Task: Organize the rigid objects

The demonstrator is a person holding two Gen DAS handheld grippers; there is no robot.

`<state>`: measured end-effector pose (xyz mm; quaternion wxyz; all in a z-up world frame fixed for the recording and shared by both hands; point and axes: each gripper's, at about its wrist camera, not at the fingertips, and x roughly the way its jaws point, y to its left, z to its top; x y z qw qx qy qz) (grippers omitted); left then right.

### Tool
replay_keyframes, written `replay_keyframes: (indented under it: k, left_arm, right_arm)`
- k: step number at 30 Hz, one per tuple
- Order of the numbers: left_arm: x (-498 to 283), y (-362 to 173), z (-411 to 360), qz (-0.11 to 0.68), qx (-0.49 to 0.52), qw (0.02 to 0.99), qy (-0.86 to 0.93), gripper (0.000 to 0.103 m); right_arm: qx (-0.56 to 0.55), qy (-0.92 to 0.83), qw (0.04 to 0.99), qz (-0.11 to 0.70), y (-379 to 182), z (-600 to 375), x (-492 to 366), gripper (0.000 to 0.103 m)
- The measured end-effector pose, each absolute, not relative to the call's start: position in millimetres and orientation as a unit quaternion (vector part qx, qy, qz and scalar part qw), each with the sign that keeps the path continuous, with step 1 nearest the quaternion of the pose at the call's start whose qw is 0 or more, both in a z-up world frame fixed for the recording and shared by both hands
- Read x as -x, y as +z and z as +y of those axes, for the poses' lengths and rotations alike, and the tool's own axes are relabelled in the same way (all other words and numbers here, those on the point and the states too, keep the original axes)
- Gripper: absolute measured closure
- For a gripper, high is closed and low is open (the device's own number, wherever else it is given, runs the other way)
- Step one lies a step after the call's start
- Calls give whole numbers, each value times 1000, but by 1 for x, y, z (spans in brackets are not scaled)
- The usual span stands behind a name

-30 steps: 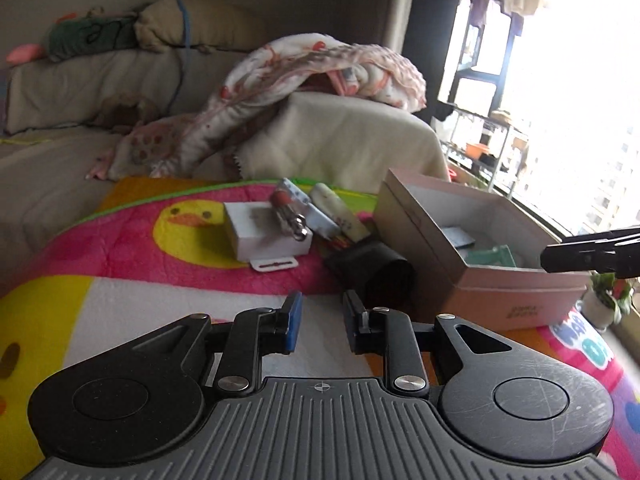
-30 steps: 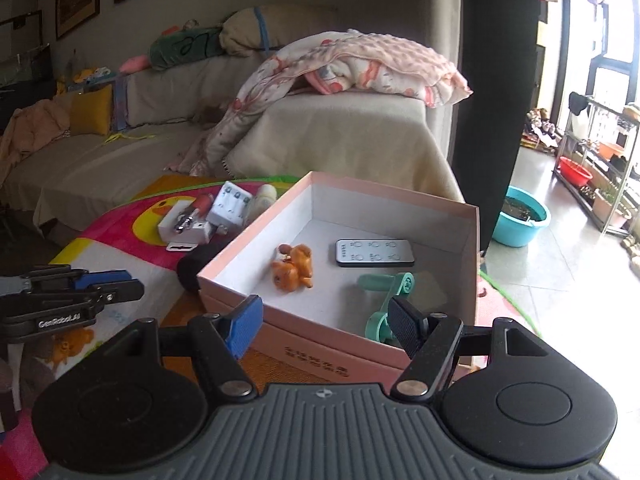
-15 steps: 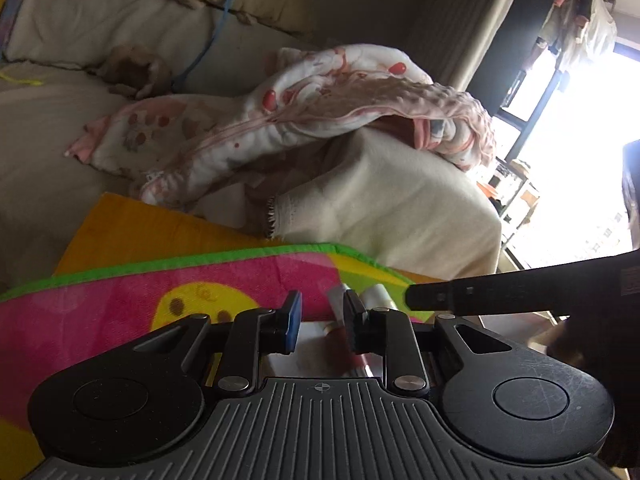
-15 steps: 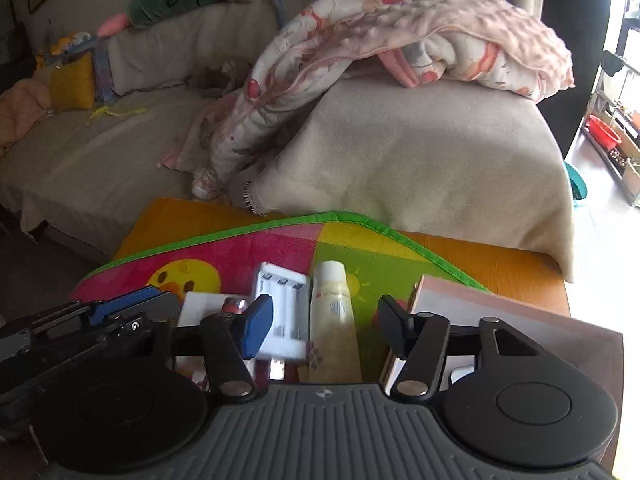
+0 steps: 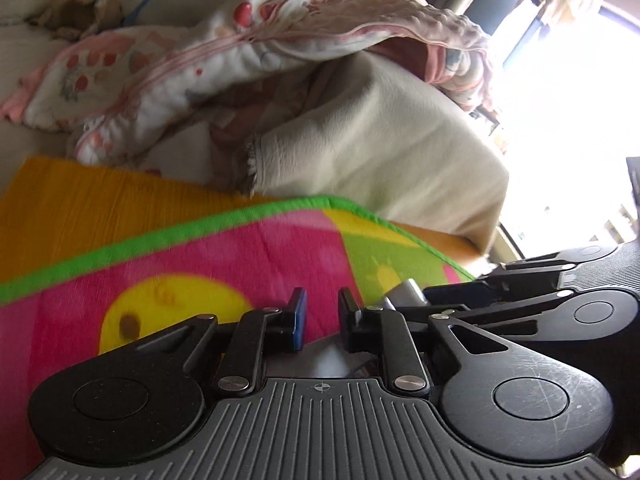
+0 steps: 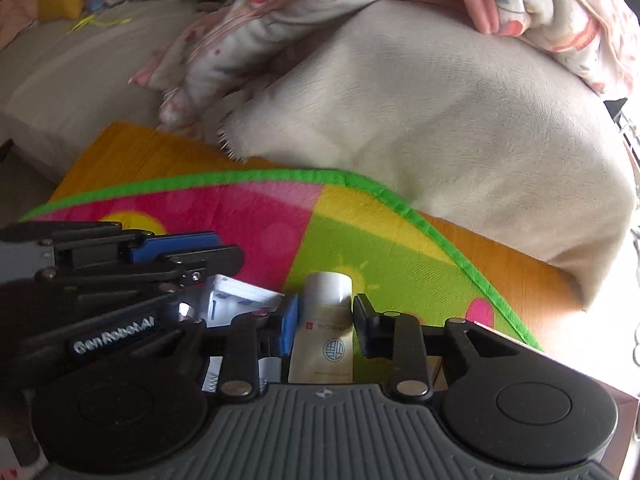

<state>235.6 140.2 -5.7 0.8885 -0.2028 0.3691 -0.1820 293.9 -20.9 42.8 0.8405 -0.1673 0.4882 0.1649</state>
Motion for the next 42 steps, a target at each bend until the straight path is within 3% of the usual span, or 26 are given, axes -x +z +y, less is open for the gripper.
replay_keyframes:
  k: [14,18,20,22,27,30,32,33,42]
  left_arm:
    - [-125,5,142,365,190,894,-179,82]
    - [-90,24,135,313,164,924,-147,82]
    - [-72,33,133,285,155,937,-131,82]
    - [-52,39,131,267,144,946,-113,82]
    - [-11,35,135,264,150,949,-80,82]
    - [-2,26,143,281,178,941,-67,82]
    - [3,23,147,287,188,938,-57,82]
    - [6,23,147,287,193,937,-56,82]
    - [12,25,129,294,187,933,-91,82]
  right_arm:
    - [67,287,779,554,42,-58,-158,74]
    - [114,293,834,453,76,-98,-93,74]
    - [121,265,873,392,96,-131,-72,68]
    - [109,212,908,345,109,-171,-58,55]
    - [40,48,952,299,94,-272,-61,54]
    - [-50,4,945,323,71,-316,-82,55]
    - [-112,42,932,343,58,-324,-93,66]
    - [-125,64,927,347,53,-318,-95,65]
    - [-50,103,938,328,45,-240,-124,70]
